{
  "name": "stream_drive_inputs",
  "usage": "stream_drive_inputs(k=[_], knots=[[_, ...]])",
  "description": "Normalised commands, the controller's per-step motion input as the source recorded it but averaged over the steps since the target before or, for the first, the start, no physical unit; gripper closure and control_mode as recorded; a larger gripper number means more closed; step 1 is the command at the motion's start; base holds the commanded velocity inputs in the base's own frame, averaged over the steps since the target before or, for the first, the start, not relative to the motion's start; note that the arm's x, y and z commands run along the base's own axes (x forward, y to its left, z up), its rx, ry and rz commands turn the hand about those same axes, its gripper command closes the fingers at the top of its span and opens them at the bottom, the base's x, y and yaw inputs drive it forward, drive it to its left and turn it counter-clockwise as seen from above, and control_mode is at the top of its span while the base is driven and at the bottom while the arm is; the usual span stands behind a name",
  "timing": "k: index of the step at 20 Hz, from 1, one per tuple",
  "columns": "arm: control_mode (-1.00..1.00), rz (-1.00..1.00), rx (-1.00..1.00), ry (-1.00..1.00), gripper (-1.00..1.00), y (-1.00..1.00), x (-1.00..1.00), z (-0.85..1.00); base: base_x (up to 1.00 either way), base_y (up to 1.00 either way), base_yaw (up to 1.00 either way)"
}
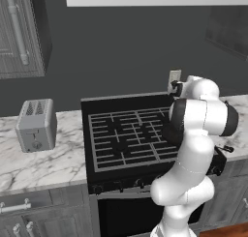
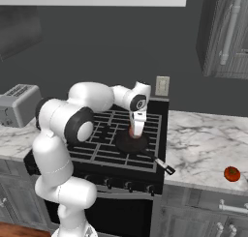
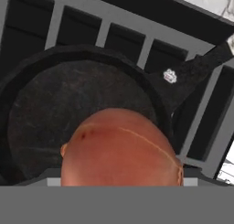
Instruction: Place the pan on the front right burner on the stove. Then place the tomato and the onion in the pan and turn on the front right burner.
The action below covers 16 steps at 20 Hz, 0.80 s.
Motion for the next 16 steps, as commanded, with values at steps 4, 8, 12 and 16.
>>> stream_drive_inputs(k=[4,8,12,16], knots=[[-1.00,0.00,0.00,-0.01,1.00,0.00,0.13,-0.26,0.00,0.00,0.00],[-1.00,0.00,0.00,-0.01,1.00,0.00,0.16,-0.18,0.00,0.00,0.00],[-1.00,0.00,0.00,-0.01,1.00,0.00,0.18,-0.20,0.00,0.00,0.00],[-1.00,0.00,0.00,-0.01,1.00,0.00,0.14,-0.21,0.00,0.00,0.00]])
